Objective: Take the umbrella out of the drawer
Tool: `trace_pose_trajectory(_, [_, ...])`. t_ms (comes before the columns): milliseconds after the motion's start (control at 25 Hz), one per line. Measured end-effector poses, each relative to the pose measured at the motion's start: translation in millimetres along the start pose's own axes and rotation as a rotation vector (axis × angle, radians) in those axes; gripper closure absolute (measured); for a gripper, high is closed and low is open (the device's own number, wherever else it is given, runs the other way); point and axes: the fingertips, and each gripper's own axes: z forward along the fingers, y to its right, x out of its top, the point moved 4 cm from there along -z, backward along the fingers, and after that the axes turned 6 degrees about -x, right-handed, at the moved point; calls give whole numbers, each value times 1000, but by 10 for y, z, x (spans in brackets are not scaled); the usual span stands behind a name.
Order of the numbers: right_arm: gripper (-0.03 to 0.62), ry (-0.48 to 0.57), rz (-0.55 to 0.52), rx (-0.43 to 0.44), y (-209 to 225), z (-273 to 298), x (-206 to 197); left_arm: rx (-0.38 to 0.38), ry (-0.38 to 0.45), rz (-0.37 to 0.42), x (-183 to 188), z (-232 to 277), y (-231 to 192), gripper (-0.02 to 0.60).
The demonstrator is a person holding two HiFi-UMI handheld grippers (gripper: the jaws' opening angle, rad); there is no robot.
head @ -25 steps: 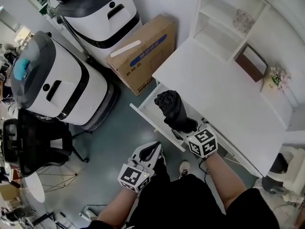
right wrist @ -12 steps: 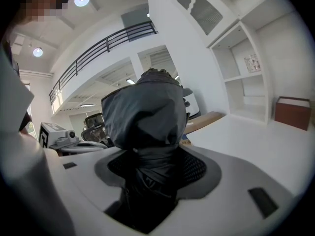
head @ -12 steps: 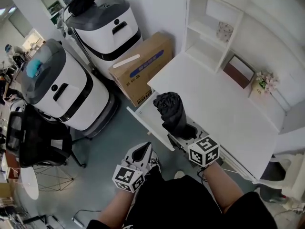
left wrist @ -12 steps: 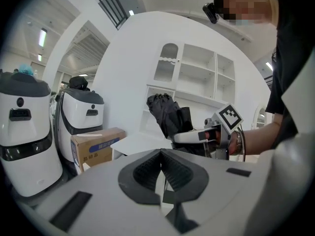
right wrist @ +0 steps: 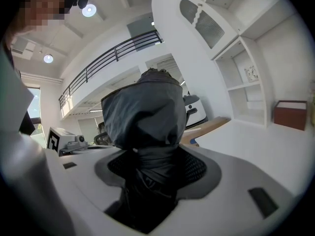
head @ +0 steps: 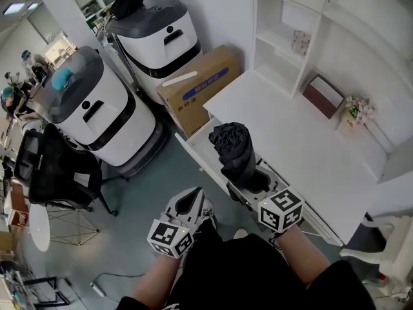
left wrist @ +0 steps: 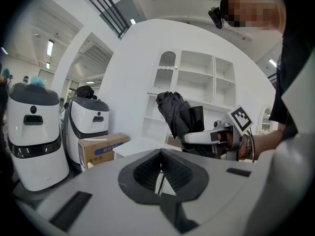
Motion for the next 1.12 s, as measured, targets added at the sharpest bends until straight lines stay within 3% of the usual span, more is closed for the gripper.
trace_pose_trajectory(240, [347,-21,-3,45,-234,-217,-105,49,11,7,-6,-303,220,578])
trace_pose_trajectory(520, [345,-19,23,54,-462,-329,-150,55,29,-1,17,-575,264,578])
trace_pose_trajectory(1120, [345,33,98,-43,-1289,-214,-356,-43,-19,61,-40,-1264,-237,578])
